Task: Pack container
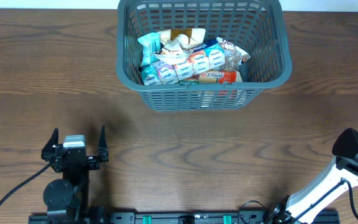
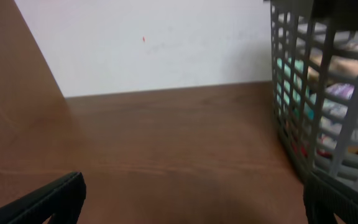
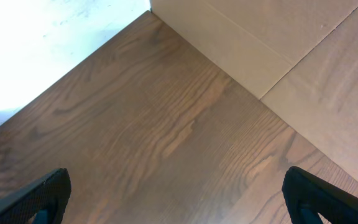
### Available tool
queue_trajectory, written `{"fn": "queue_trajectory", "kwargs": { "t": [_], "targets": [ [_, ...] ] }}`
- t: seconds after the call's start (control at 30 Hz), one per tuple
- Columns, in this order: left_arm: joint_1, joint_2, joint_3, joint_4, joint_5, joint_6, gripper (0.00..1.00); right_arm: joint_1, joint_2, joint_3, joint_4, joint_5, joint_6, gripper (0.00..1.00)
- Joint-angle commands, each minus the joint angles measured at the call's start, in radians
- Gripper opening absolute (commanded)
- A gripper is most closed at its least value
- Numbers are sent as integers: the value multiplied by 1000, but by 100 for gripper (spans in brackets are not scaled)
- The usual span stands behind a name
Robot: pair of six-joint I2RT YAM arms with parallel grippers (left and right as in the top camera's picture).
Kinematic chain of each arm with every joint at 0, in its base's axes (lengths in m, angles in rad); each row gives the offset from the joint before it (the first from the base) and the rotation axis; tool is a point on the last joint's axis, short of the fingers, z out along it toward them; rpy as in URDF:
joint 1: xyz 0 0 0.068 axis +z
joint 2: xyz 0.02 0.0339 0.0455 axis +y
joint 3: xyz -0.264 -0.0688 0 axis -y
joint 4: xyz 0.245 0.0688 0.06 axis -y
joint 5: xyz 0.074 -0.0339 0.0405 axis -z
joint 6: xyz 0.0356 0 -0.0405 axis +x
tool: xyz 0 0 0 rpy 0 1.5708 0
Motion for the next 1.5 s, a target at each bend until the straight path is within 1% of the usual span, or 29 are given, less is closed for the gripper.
{"fn": "queue_trajectory", "kwargs": {
  "t": [0.0,0.13,0.23,0.43,1.47],
  "targets": [
    [6,-9,-45,14,11,-24,99,-11,0,1,-1,3,11,99],
    [6,-9,-106,65,11,-86,99,-11,0,1,-1,3,11,99],
    [6,-9,-135,80,11,-105,99,-11,0,1,-1,3,11,99],
    [6,-9,-173,80,11,-105,99,-11,0,1,-1,3,11,99],
    [6,-8,-172,82,10,-105,99,-11,0,1,-1,3,11,99]
  ]
}}
